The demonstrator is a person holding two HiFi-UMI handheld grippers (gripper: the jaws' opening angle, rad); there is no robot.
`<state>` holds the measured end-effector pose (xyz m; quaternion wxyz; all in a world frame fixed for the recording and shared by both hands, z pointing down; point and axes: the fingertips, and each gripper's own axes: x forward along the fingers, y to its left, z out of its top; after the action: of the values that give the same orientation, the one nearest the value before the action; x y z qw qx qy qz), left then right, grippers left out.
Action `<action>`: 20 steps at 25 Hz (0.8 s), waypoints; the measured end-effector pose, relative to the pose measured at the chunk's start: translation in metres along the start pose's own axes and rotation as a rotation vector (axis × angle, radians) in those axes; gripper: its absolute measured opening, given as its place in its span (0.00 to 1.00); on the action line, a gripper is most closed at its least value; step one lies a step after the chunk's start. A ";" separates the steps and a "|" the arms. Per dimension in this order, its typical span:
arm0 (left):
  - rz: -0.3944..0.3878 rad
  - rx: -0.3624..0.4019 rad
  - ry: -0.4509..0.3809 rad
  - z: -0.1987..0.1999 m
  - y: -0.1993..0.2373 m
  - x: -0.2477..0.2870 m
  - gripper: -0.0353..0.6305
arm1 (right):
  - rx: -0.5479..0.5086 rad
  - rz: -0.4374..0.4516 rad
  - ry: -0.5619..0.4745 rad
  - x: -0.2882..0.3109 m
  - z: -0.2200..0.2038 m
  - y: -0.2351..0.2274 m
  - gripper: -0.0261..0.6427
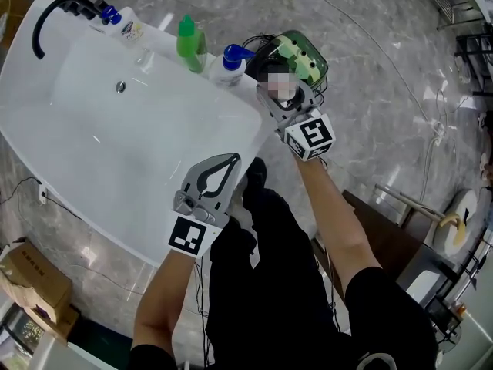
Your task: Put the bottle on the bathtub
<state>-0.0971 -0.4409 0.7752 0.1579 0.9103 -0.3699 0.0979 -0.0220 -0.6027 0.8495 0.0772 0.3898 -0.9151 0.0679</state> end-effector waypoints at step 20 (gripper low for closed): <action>0.020 0.022 0.000 0.020 0.001 -0.027 0.06 | 0.045 -0.055 0.006 -0.040 0.005 -0.001 0.69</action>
<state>-0.1153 -0.4315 0.7485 0.1468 0.9082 -0.3779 0.1035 0.0057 -0.5757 0.8371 0.0727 0.4163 -0.9021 0.0876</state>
